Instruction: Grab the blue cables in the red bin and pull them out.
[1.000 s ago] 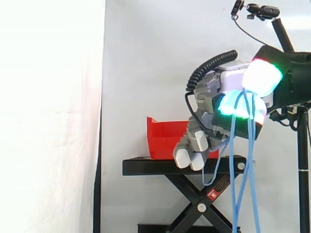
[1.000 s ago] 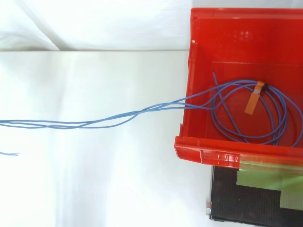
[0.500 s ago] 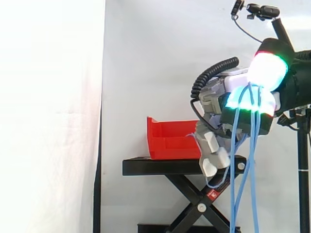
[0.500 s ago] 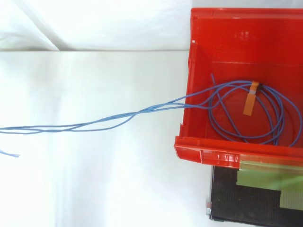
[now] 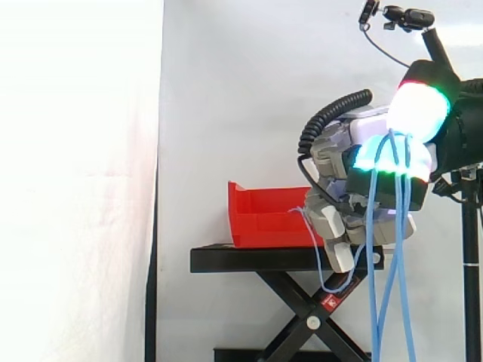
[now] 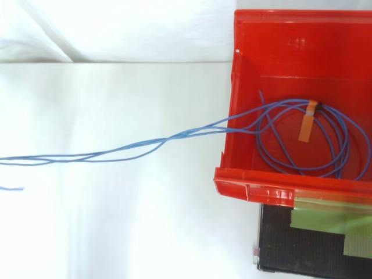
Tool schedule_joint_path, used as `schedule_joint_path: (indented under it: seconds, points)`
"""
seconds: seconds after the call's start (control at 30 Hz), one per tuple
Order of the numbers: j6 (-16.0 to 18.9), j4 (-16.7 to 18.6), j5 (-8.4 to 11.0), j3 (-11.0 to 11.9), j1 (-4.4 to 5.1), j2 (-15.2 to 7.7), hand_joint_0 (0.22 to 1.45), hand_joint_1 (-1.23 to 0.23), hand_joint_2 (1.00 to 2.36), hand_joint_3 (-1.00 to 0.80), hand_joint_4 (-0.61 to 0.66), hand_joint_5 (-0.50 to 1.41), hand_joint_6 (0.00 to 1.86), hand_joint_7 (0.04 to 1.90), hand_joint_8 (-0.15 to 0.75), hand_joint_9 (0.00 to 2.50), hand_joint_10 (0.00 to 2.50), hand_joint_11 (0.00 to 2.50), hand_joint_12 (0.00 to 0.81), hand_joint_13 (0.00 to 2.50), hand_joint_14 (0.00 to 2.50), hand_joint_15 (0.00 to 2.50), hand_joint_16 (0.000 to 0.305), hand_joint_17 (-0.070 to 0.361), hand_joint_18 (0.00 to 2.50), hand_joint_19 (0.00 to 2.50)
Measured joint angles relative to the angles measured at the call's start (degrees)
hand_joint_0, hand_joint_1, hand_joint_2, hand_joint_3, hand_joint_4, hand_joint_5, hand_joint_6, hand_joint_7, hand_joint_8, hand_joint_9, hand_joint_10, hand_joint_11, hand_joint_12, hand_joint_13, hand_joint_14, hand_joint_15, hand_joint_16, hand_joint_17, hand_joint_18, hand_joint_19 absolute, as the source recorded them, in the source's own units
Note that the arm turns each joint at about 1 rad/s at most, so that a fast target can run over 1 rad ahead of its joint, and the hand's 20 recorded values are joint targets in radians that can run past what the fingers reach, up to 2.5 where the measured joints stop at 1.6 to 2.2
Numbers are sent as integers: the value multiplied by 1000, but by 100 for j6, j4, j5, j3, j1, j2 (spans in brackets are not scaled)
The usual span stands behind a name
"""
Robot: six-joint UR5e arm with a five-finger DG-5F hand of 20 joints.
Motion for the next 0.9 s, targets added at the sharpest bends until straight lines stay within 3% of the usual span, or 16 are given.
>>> schedule_joint_path:
  seconds: [0.27, 0.73, 0.83, 0.9]
  points:
    - [7, -32, -3, 0, 7, 5, 929, -815, 1000, -1000, 122, 762, 699, 675, 288, 713, 12, 1229, 354, 1162, 12, 1332, 34, 78, 530, 690]
    - [7, -52, -1, 2, 33, 1, 933, -820, 1000, -1000, 105, 747, 749, 665, 332, 676, 0, 1457, 362, 1161, 9, 1345, 38, 85, 518, 701]
    - [7, -53, 0, 1, 34, 0, 934, -820, 1000, -1000, 112, 746, 759, 658, 328, 690, 86, 1443, 344, 1211, 0, 1458, 37, 83, 536, 719]
    - [8, -53, 0, 1, 35, -1, 936, -819, 1000, -1000, 115, 745, 765, 653, 328, 692, 111, 1432, 333, 1189, 153, 1413, 36, 82, 543, 737]
